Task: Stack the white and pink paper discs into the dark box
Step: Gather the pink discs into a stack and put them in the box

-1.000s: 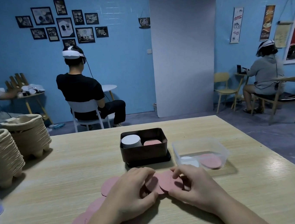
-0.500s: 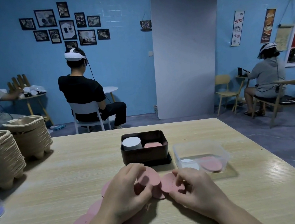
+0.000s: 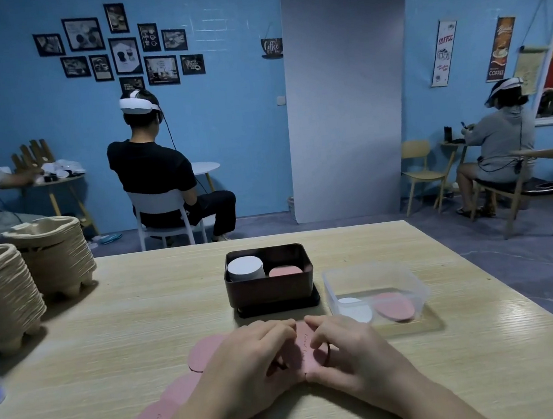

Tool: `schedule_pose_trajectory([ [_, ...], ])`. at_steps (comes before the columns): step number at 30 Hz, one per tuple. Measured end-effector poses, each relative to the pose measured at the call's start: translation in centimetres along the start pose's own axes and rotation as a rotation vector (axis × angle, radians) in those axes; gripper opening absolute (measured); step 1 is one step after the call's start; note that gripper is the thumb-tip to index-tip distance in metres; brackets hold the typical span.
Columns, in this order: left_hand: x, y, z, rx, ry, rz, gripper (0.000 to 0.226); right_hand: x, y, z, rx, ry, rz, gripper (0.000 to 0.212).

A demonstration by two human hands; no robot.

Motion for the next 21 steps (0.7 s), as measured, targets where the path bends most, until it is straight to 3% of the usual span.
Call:
schedule_pose_trajectory([
  [5, 0.5, -0.5, 1.3, 0.06, 0.113, 0.016, 0.057, 0.3, 0.5, -0.2, -0.034, -0.022, -0.037, 0.037],
  [21, 0.6, -0.6, 1.1, 0.055, 0.097, -0.009, 0.046, 0.1, 0.4, -0.1, -0.062, 0.013, -0.076, 0.034],
])
Point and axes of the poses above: each hand's wrist, its own x-axis away from the middle knuckle, its own y-axis out of the back of the hand, z = x × y, the point moved 6 cm from there along -x, towards the middle knuckle, and after that the axes turned 2 degrees about y, right-handed, at the moved point
